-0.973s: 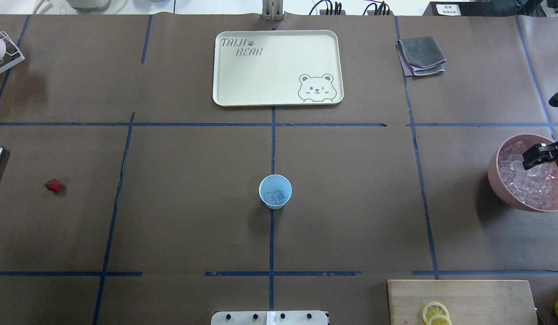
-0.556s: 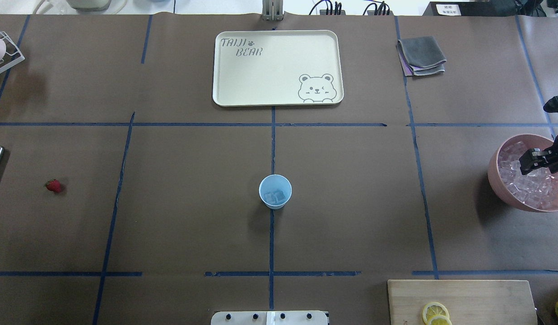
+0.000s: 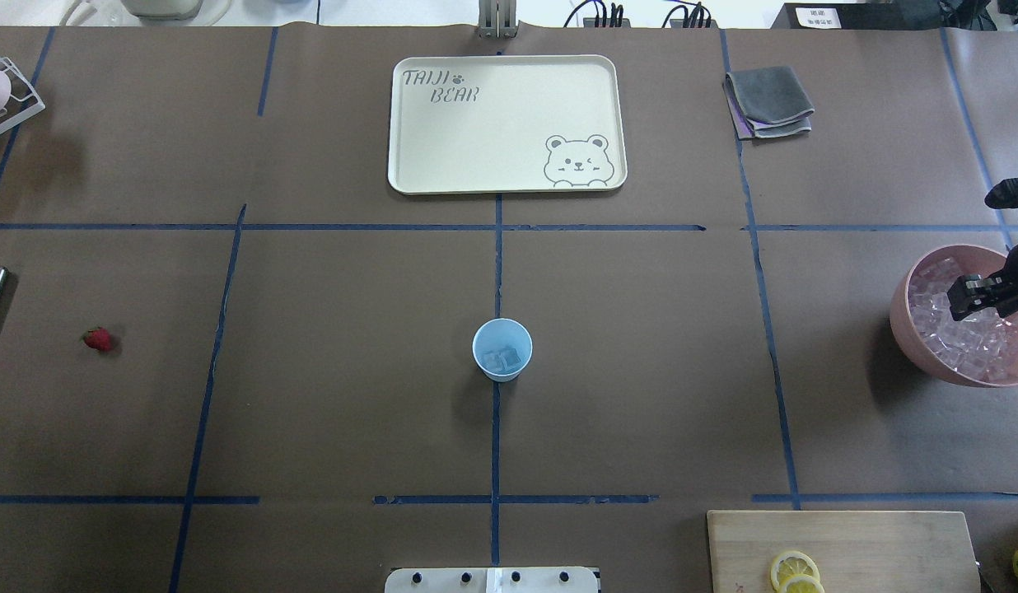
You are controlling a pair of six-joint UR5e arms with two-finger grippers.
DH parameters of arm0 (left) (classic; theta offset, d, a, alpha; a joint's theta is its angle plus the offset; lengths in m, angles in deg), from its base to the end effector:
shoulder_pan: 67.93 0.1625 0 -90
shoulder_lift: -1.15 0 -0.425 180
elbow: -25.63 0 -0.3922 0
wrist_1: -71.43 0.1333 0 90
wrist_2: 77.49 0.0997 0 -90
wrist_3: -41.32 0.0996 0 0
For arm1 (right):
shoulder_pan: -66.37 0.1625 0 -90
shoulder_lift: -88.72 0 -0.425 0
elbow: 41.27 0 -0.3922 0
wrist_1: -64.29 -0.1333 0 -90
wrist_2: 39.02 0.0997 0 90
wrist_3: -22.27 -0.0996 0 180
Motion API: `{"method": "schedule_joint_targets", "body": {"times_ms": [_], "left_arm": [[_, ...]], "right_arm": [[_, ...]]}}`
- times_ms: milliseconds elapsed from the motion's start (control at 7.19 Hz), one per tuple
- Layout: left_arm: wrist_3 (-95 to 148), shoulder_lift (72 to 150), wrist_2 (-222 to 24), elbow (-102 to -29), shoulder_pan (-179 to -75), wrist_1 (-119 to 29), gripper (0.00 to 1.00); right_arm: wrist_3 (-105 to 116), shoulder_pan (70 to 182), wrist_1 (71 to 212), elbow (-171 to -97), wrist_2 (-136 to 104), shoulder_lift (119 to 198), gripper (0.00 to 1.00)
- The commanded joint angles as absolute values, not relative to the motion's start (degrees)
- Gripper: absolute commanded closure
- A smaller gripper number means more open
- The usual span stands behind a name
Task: Mash ice and strawberries in cup
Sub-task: 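Grasp a third ice cube from the pink bowl with the right gripper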
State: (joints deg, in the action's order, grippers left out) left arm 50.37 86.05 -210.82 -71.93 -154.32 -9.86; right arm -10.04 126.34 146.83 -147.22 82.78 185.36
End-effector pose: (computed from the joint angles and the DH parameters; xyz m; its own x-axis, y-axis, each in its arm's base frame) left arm -0.0368 -0.4485 0.6519 0.7117 0.1277 -0.6908 -0.1767 0.9843 -0.0002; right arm -0.1591 -0.4368 0.5735 0.8137 -0.0277 0.5806 0.0524 0.9983 -0.0258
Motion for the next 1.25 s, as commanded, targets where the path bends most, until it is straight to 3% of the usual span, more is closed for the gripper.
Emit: {"method": "schedule_joint_targets", "body": {"times_ms": [0,139,417,556,834,1112], "left_arm": [[50.4,86.1,-210.8,-71.9,-154.2,-9.9,0.00],[50.4,86.1,-210.8,-71.9,-154.3,-10.0,0.00],[50.4,86.1,-210.8,-71.9,-154.3,-10.0,0.00],[50.4,86.1,-210.8,-71.9,-154.3,-10.0,0.00],[50.4,86.1,-210.8,-71.9,-154.3,-10.0,0.00],[50.4,86.1,-210.8,-71.9,-154.3,-10.0,0.00]], "right_arm": [[-9.8,126.0,147.0,-146.8,82.4,185.5,0.46],[-9.8,126.0,147.0,-146.9,82.4,185.5,0.54],[-9.8,126.0,147.0,-147.4,82.8,185.3,0.90],[-9.7,126.2,147.0,-148.3,83.3,185.2,0.95],[-9.5,129.6,150.4,-154.2,84.6,184.7,0.95],[-13.6,129.6,151.7,-156.9,86.1,179.6,1.00]]}}
